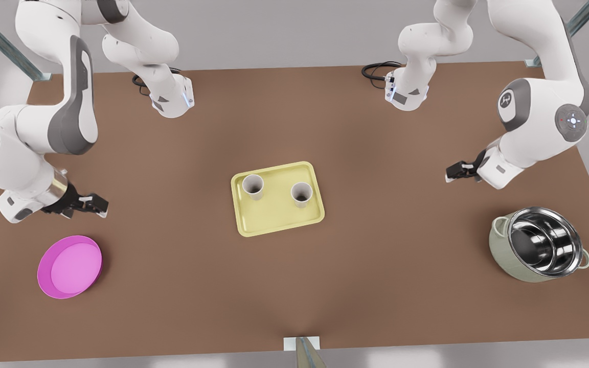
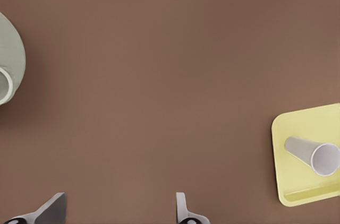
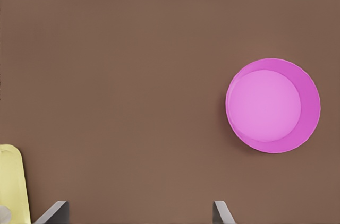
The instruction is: Use the left arm to pick up the white IKEA cup from the tray and place it on the middle-left position; use the right arm to pick up the white IKEA cup from the tray and place it on the middle-right position
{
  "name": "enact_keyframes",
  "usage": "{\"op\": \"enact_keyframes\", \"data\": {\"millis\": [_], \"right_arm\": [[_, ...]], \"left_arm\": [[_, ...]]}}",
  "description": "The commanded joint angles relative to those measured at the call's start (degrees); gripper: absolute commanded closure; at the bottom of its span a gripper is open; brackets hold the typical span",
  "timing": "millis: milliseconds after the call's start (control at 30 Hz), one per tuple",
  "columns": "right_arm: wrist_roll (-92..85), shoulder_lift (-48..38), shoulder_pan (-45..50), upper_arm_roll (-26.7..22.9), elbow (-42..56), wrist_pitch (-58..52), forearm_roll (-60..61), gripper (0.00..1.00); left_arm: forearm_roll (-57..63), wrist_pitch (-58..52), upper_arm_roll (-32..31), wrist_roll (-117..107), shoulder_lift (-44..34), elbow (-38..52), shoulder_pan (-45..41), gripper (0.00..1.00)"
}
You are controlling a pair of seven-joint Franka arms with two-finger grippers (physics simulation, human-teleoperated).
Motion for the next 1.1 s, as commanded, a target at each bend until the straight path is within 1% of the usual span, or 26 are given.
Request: {"op": "enact_keyframes", "data": {"millis": [0,33,67,133,167,200,233,267,333,367,400,433,467,500,533,567,600,633,700,733,767,833,900,933,1033,1067], "right_arm": [[2.41,0.57,0.74,0.11,0.46,5.03,-0.08,0.0],[2.5,0.57,1.0,0.11,0.46,5.03,-0.08,0.0],[2.5,0.75,1.0,0.11,0.46,5.03,0.0,0.0],[2.15,1.27,1.0,0.11,0.46,5.03,0.01,0.0],[2.33,1.98,1.44,0.19,0.46,5.03,0.01,0.0],[2.5,2.24,2.32,0.19,0.46,5.03,-0.08,0.0],[2.15,2.33,2.5,0.19,0.46,5.03,0.01,0.0],[2.06,2.86,5.47,0.19,0.37,4.68,0.36,0.0],[2.33,4.35,12.16,1.51,0.46,4.68,0.53,0.0],[2.33,4.61,13.57,1.86,0.37,4.41,0.62,0.0],[1.71,7.08,14.36,3.88,0.46,4.41,0.44,0.0],[2.24,7.08,14.36,6.43,0.37,4.41,0.71,0.0],[2.15,7.69,14.45,8.45,0.37,5.2,2.55,0.0],[2.15,8.74,15.59,9.95,0.37,7.83,2.99,0.03],[1.89,9.8,16.82,9.95,0.02,9.16,2.99,0.0],[1.71,10.85,17.87,10.04,0.02,9.42,2.99,0.0],[1.71,11.56,19.37,10.13,-2.34,13.36,3.17,0.0],[1.97,11.56,19.99,10.3,-4.98,16.62,3.17,0.0],[2.24,11.12,21.13,10.57,-9.64,20.49,3.26,0.0],[2.24,10.33,21.13,11.09,-12.55,23.05,3.26,0.0],[2.5,9.28,21.13,11.36,-14.3,23.22,3.26,0.0],[2.5,7.34,21.13,11.36,-16.59,23.22,3.26,0.0],[2.41,6.38,21.13,11.36,-18.7,23.57,3.17,0.0],[2.42,5.06,21.13,11.44,-22.21,27.08,3.17,0.0],[2.5,4.79,21.13,12.15,-23.89,27.7,3.17,0.0],[2.5,4.79,21.22,12.32,-24.06,27.79,3.26,0.0]], "left_arm": [[-0.06,5.82,-0.11,-1.82,0.02,-0.35,-0.19,0.0],[0.03,6.08,-0.2,-1.29,0.63,0.53,-1.33,0.0],[0.03,5.9,-0.2,-1.38,2.91,2.82,-3.79,0.0],[0.2,6.52,-0.2,-6.73,5.11,3.43,-12.48,0.0],[0.29,6.52,-0.2,-12.69,8.71,7.11,-18.72,0.0],[0.29,6.87,-0.2,-22.37,11.44,7.91,-23.65,0.0],[3.18,9.33,-0.2,-25.71,12.76,7.91,-26.55,0.0],[3.45,9.77,-0.2,-30.72,14.6,8.09,-29.36,0.0],[3.63,10.74,-0.2,-37.33,19.18,12.31,-34.46,0.0],[4.86,10.83,-0.2,-36.89,19.27,12.22,-34.73,0.0],[5.13,10.83,-0.11,-36.89,20.23,12.22,-34.73,0.0],[5.04,11.44,-0.11,-37.24,21.37,12.57,-34.73,0.0],[5.04,14.86,-0.11,-37.41,23.21,12.57,-34.73,0.0],[5.12,15.4,-0.11,-37.33,24.27,12.49,-34.73,0.0],[5.12,17.58,-0.02,-37.24,25.85,12.49,-34.73,0.0],[5.04,20.48,-0.02,-37.41,27.44,12.57,-34.73,0.0],[5.04,23.39,-0.11,-37.41,29.19,13.27,-34.82,0.0],[5.12,23.39,-0.11,-37.41,30.43,14.42,-35.43,0.0],[5.56,23.39,-0.02,-37.68,30.43,14.24,-36.58,0.0],[8.02,23.39,-0.03,-38.55,30.34,13.63,-37.98,0.0],[8.11,23.57,-0.02,-38.56,29.81,12.05,-38.16,0.0],[8.9,29.89,-0.11,-37.94,25.69,4.32,-38.34,0.0],[8.9,31.3,-0.11,-38.03,25.59,2.99,-38.78,0.0],[8.9,31.22,-0.11,-37.94,25.42,2.38,-38.86,0.0],[9.52,31.74,-0.11,-37.94,26.74,2.03,-39.48,0.0],[9.7,33.41,-0.11,-38.03,27.61,1.94,-39.48,0.0]]}}
